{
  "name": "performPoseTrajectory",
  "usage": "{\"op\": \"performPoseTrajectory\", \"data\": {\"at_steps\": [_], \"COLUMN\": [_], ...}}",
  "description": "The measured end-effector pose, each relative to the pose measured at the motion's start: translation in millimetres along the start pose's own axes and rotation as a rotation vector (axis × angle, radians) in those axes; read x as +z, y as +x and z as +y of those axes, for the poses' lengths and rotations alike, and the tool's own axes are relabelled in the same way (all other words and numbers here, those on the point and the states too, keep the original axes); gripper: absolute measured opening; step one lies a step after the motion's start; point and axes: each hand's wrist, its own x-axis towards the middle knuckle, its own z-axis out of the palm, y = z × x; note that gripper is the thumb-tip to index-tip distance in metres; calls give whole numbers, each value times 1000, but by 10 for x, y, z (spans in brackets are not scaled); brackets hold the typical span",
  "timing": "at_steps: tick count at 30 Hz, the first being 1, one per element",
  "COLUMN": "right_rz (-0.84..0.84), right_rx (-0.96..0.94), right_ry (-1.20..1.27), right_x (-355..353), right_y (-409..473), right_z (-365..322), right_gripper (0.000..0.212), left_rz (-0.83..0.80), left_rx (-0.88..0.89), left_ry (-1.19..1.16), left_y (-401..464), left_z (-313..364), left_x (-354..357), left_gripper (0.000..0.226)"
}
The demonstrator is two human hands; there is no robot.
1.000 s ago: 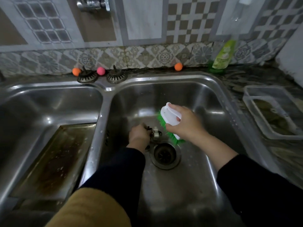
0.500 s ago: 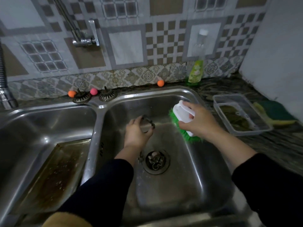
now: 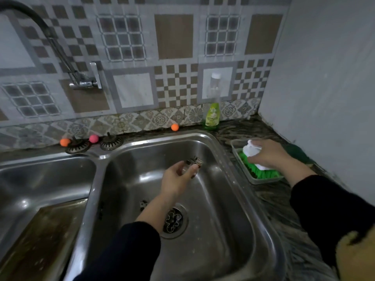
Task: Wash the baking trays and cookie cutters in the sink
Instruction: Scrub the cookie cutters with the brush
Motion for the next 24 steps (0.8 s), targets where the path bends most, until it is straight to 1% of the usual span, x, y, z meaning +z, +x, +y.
{"op": "performPoseTrajectory", "data": {"at_steps": [2,3,6,7,8,9,11,12,13,15,18,20,22,24], "right_rz": [-15,-3,67,90,98,87,12,-18,-32,-24,23,27,-21,-48], "right_rx": [-1,-1,-61,-104,-148,-193,-297,-362,-423,-491,-457,-443,-451,-481], "right_ry": [-5,12,34,43,65,102,188,212,220,219,239,267,261,245], "right_x": [1,-12,-74,-74,-45,15,229,366,507,745,946,1035,1129,1207], "right_y": [41,56,-47,-130,-235,-354,-618,-744,-836,-924,-873,-859,-932,-1036], "right_z": [16,3,-182,-279,-381,-473,-618,-668,-703,-757,-831,-858,-819,-774], "right_gripper": [74,75,76,75,74,74,75,75,74,72,71,72,73,73], "left_rz": [-10,-10,-20,-31,-43,-46,-34,-41,-50,-82,-120,-92,-33,0], "left_rx": [-63,-90,-155,-181,-219,-250,-280,-290,-294,-299,-310,-304,-326,-318], "left_ry": [-103,-152,-268,-306,-348,-403,-521,-570,-601,-646,-633,-653,-720,-731], "left_y": [16,27,90,91,51,14,-59,-71,-78,-130,-263,-278,-247,-203], "left_z": [-53,-65,-148,-153,-106,-64,-1,-8,-31,-89,-183,-230,-244,-281], "left_x": [29,33,33,23,8,12,32,43,43,30,41,22,-66,-164], "left_gripper": [93,98,124,126,120,106,62,50,45,40,42,43,43,45]}}
